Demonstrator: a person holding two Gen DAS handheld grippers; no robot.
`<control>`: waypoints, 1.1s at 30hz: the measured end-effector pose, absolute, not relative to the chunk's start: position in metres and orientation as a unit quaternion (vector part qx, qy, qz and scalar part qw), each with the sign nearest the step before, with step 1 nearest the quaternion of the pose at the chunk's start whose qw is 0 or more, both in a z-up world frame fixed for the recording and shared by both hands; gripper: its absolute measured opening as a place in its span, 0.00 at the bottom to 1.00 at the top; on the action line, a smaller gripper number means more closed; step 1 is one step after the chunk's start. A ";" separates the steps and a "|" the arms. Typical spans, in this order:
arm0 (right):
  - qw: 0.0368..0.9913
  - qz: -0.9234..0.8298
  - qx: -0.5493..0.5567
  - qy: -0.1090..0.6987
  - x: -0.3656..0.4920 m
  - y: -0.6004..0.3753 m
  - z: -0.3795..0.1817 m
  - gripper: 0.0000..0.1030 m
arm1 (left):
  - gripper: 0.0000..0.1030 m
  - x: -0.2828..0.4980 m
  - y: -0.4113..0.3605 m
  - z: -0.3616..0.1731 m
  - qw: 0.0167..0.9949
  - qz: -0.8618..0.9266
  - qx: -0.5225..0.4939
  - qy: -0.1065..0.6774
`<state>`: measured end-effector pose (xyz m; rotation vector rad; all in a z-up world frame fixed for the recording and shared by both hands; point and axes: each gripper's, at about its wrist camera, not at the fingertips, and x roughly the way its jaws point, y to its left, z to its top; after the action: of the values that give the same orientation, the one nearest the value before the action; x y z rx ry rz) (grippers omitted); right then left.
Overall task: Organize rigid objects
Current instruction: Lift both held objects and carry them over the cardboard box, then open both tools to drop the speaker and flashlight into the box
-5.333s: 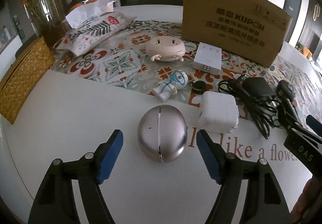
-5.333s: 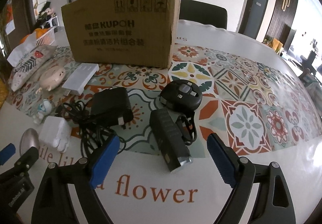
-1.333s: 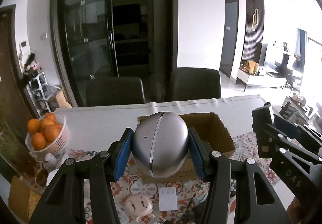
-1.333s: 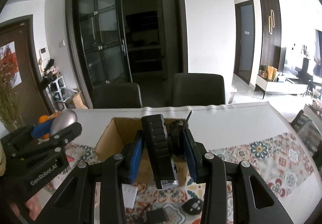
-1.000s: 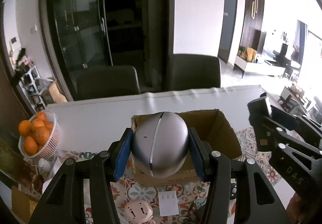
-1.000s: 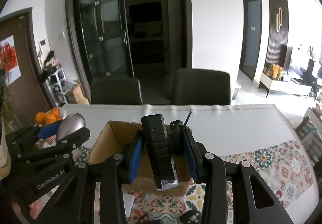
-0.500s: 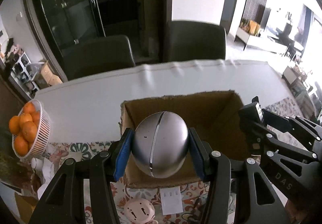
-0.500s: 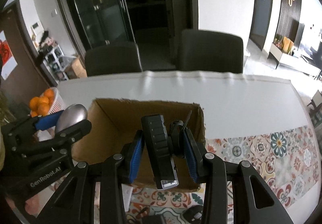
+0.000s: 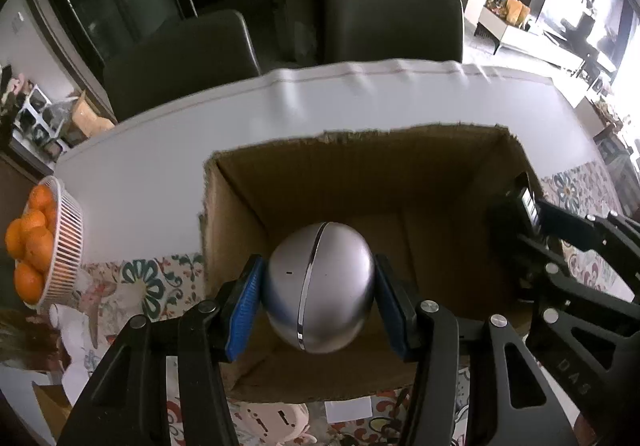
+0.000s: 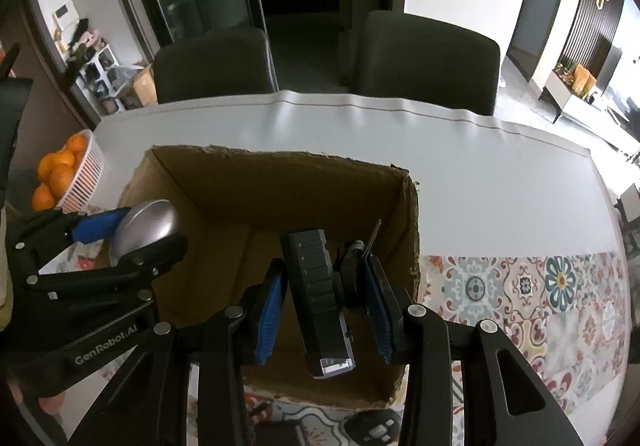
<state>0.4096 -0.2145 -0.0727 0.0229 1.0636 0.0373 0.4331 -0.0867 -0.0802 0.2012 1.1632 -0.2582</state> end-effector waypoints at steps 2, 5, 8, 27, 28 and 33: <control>0.860 0.018 0.008 0.510 0.410 -0.215 -0.075 0.39 | 0.52 0.433 -0.088 -0.086 0.819 -0.120 0.098 0.552; 0.857 0.020 0.007 0.515 0.411 -0.215 -0.079 0.39 | 0.52 0.434 -0.088 -0.090 0.815 -0.122 0.094 0.558; 0.853 0.021 0.008 0.521 0.413 -0.215 -0.084 0.41 | 0.52 0.434 -0.087 -0.094 0.809 -0.131 0.079 0.568; 0.882 -0.011 0.035 0.470 0.387 -0.224 -0.052 0.62 | 0.75 0.405 -0.074 -0.043 0.857 -0.097 0.077 0.500; 0.884 -0.010 0.036 0.466 0.385 -0.222 -0.049 0.62 | 0.76 0.403 -0.073 -0.040 0.860 -0.093 0.078 0.495; 0.896 -0.026 0.020 0.443 0.367 -0.216 -0.038 0.71 | 0.82 0.384 -0.067 -0.026 0.877 -0.075 0.089 0.466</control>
<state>0.3669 -0.2163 -0.0376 0.0421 0.9178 -0.0544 0.3838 -0.0667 -0.0261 0.1848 0.9721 -0.1558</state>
